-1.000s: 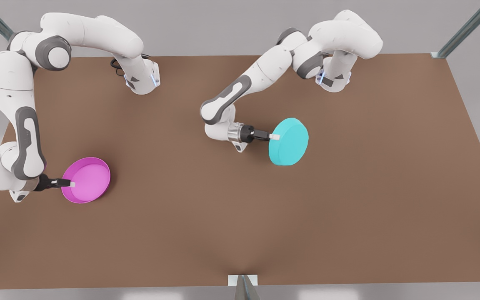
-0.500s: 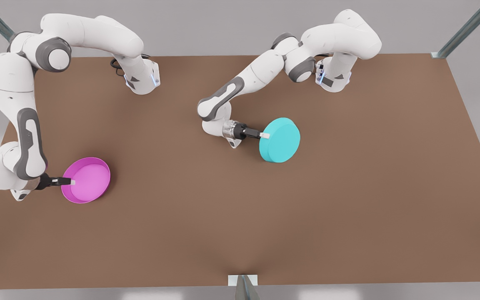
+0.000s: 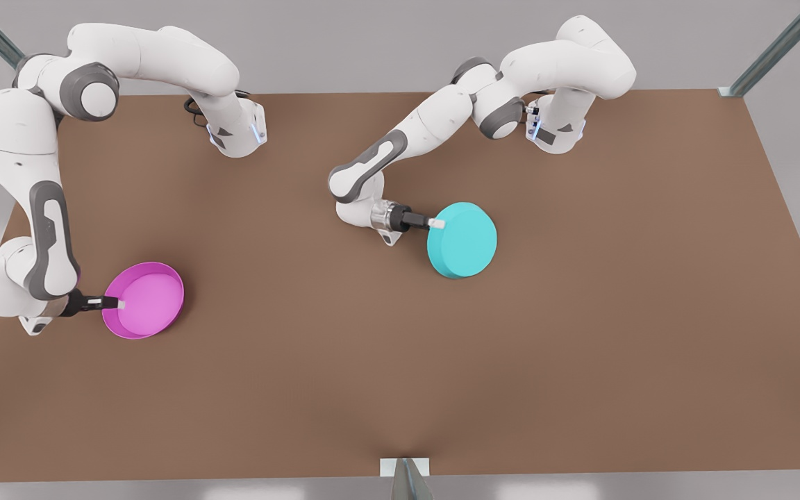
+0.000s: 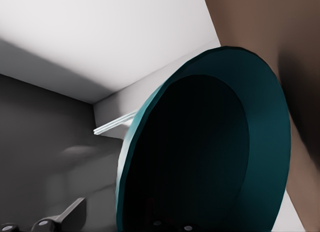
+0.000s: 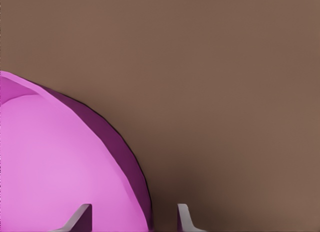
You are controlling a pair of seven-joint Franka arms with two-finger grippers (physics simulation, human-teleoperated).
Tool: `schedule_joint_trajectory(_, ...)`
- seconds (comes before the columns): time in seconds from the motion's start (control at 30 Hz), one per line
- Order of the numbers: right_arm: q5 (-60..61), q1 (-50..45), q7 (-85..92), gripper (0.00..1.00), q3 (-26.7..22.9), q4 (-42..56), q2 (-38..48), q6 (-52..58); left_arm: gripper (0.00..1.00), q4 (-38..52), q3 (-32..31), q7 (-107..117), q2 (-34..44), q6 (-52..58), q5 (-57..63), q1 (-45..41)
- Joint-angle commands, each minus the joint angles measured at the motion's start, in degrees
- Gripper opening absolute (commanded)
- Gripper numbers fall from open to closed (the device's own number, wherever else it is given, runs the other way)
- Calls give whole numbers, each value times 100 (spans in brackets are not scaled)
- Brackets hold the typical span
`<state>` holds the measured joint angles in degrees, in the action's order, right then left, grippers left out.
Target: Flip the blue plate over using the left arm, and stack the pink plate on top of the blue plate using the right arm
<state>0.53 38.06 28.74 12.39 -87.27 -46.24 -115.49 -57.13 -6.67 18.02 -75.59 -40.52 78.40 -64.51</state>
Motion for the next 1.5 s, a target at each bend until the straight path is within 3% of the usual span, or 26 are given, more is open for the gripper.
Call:
schedule_joint_trajectory(0.0,0,0,0,67,0,0,0,0,100,0,-9,0,1,18,-52,0)
schedule_joint_trajectory(0.13,9,-9,-9,65,0,0,0,0,100,483,-247,0,9,114,-922,-114)
schedule_joint_trajectory(0.2,18,-9,-9,60,0,0,-8,0,100,765,-255,0,9,114,-1520,-167)
schedule_joint_trajectory(0.53,27,-9,-9,57,0,0,-8,18,100,940,-668,9,-96,0,-1766,-246)
schedule_joint_trajectory(1.13,18,-70,-9,48,0,26,-35,44,100,1521,-809,2540,-52,-738,-3559,-237)
schedule_joint_trajectory(1.17,18,-70,0,43,0,26,-35,44,100,1529,-809,2619,9,-756,-3665,-237)
schedule_joint_trajectory(1.47,0,-70,9,42,0,35,-35,44,100,1644,-809,5044,589,-1731,-5185,-176)
